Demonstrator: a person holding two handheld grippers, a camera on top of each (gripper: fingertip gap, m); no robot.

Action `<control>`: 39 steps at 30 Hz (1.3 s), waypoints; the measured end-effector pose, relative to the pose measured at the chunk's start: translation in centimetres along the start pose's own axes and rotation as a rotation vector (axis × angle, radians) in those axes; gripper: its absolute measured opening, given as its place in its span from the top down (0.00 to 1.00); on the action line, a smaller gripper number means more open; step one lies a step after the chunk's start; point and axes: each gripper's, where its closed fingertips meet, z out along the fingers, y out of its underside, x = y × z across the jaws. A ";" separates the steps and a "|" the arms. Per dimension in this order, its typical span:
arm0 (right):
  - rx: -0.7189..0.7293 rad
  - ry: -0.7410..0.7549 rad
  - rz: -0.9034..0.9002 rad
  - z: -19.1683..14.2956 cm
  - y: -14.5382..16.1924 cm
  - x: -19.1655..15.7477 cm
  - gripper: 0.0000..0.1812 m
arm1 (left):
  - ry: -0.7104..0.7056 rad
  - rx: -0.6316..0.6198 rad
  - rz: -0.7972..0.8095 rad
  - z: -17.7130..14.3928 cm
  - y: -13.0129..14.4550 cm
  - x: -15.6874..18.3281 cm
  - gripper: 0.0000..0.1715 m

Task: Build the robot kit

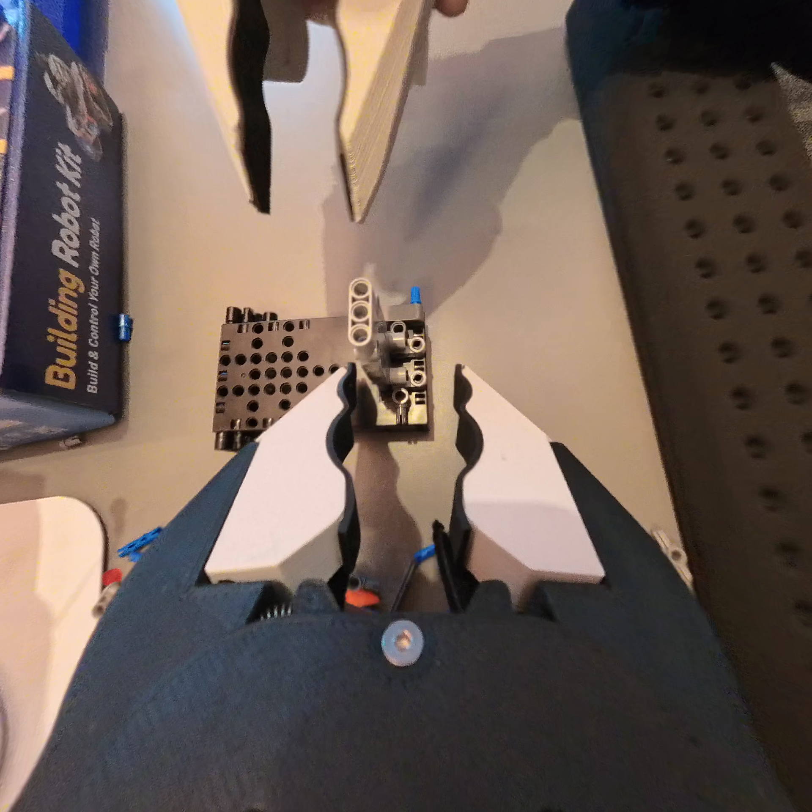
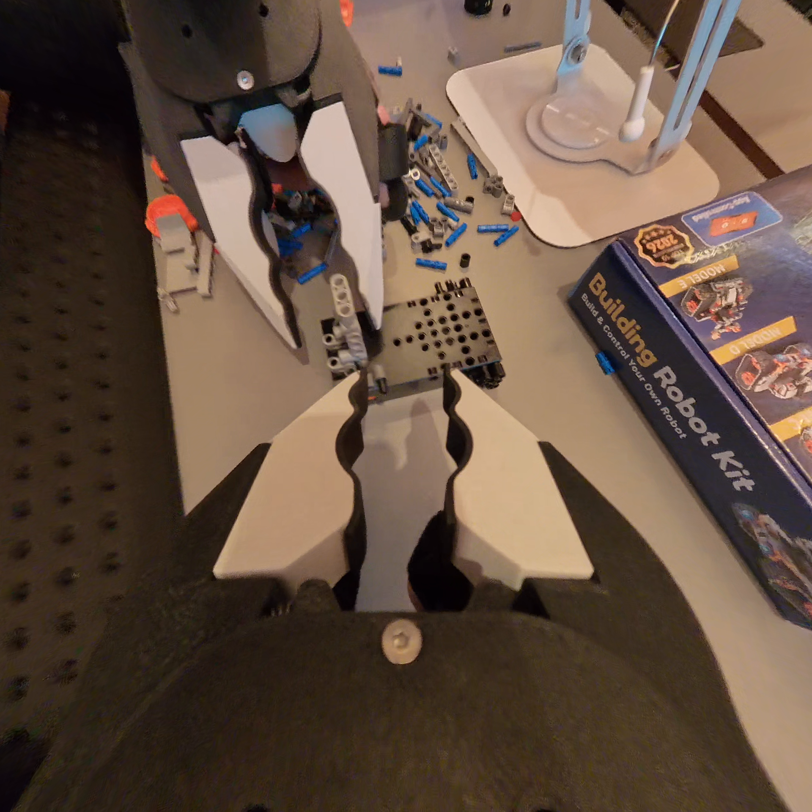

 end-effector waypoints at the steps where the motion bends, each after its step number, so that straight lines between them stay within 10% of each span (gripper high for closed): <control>1: 0.018 0.007 0.000 -0.1 -0.6 -0.8 0.79 | 0.002 0.001 -0.006 -0.8 -0.1 -0.1 0.74; 6: -0.071 0.101 -0.001 3.3 -1.4 -2.0 0.75 | -0.095 0.020 -0.034 -6.1 0.0 -2.1 0.73; 9: -0.117 0.001 -0.027 4.8 -1.0 -3.2 0.96 | -0.199 -0.001 -0.043 -9.4 1.5 -3.0 0.74; 18: -0.371 -0.110 -0.155 0.2 3.2 -3.2 0.97 | -0.384 0.000 -0.139 -17.5 7.6 -3.8 0.79; 23: -0.493 -0.070 -0.060 -2.2 5.1 -1.8 0.81 | -0.434 -0.002 -0.149 -18.9 9.9 -4.1 0.79; 28: -0.472 -0.021 -0.046 -1.6 4.4 -1.9 0.96 | -0.449 0.033 -0.151 -18.9 11.4 -4.1 0.79; 39: -0.800 -0.072 -0.434 -1.7 4.9 -3.9 0.95 | -0.478 0.056 -0.111 -18.5 12.8 -4.9 0.81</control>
